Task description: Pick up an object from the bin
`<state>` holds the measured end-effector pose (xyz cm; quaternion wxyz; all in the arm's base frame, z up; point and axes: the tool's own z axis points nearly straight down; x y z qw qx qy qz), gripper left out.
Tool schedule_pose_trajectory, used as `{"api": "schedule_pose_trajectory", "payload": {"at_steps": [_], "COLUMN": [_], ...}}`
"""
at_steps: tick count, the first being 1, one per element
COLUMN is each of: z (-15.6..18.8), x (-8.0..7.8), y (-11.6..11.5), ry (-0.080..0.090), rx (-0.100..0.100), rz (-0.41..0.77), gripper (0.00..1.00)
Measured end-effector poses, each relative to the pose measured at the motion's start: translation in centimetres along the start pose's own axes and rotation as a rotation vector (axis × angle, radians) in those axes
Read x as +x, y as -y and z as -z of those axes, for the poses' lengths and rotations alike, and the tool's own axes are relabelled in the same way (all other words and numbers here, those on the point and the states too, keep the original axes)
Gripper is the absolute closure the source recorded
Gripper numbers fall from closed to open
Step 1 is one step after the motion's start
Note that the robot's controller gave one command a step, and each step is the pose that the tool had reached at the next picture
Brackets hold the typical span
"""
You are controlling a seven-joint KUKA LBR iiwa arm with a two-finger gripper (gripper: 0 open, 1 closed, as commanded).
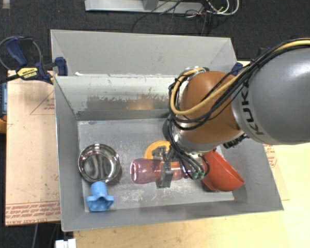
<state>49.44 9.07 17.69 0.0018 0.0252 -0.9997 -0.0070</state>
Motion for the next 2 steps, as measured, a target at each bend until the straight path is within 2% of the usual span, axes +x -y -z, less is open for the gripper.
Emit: {"api": "schedule_pose_trajectory", "payload": {"at_steps": [1,2], "z": [-7.1,1.4], "x": [-1.8,-0.2], "y": [3.6,0.3], "ry": [-0.001,0.021], "rx": [-0.006,-0.005], "rz": [-0.097,-0.021], "gripper": [1.00,1.00]}}
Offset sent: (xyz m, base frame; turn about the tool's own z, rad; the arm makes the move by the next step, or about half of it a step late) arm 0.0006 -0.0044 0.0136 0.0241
